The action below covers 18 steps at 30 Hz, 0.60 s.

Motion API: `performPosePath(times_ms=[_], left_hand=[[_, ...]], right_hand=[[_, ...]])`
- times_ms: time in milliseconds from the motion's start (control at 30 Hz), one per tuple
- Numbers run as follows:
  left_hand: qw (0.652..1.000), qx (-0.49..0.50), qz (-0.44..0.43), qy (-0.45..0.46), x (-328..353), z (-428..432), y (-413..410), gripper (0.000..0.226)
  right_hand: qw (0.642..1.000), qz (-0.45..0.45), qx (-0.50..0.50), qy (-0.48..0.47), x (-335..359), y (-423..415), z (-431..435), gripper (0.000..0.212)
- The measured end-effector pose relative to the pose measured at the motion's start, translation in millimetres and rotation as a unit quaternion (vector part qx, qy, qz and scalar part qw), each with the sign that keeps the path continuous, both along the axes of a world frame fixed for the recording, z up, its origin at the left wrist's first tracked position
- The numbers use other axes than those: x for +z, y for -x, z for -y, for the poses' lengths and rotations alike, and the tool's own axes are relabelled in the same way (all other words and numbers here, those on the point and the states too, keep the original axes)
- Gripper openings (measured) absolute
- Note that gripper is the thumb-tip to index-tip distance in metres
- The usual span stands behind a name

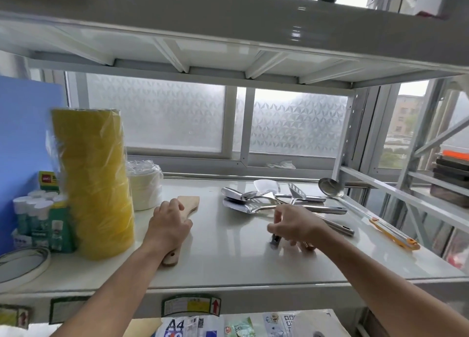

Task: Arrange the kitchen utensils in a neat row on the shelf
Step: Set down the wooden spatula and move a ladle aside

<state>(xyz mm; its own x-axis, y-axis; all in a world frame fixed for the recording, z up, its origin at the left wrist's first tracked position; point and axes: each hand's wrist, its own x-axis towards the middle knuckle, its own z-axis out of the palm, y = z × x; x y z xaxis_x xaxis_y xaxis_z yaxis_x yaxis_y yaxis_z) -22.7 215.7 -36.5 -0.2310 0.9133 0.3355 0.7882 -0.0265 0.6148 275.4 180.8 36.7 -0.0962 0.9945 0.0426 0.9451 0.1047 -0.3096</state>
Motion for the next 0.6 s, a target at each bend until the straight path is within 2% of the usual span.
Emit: performPosePath(times_ms=[67, 133, 233, 333, 400, 500, 600], left_hand=[[1.000, 0.006, -0.010, -0.001, 1.2, -1.5, -0.2, 0.032], [1.000, -0.004, -0.010, -0.010, 2.6, -10.5, -3.2, 0.033], [1.000, -0.012, 0.002, -0.024, 9.1, -20.2, -8.8, 0.034], [0.997, -0.006, -0.023, -0.077, 11.4, -13.0, -5.0, 0.030], [0.987, -0.027, -0.042, -0.152, 15.7, -3.3, -8.4, 0.027], [0.960, -0.102, -0.084, -0.248, 26.0, 17.5, -31.3, 0.027], [0.932, -0.215, -0.128, -0.260, 31.6, 32.3, -74.5, 0.023]], right_hand=[[0.997, -0.080, -0.012, 0.015, 7.2, -19.6, -0.4, 0.017], [0.987, -0.154, -0.033, -0.013, 16.0, -45.4, -5.8, 0.016], [0.977, -0.200, -0.044, -0.057, 28.7, -81.1, -11.5, 0.020], [0.980, -0.165, -0.055, -0.098, 26.0, -99.7, -17.0, 0.029], [0.984, -0.111, -0.070, -0.119, 21.8, -110.0, -22.2, 0.021], [0.981, -0.068, -0.103, -0.146, 12.5, -126.6, -23.0, 0.019], [0.979, -0.053, -0.136, -0.144, -3.8, -143.9, -25.2, 0.024]])
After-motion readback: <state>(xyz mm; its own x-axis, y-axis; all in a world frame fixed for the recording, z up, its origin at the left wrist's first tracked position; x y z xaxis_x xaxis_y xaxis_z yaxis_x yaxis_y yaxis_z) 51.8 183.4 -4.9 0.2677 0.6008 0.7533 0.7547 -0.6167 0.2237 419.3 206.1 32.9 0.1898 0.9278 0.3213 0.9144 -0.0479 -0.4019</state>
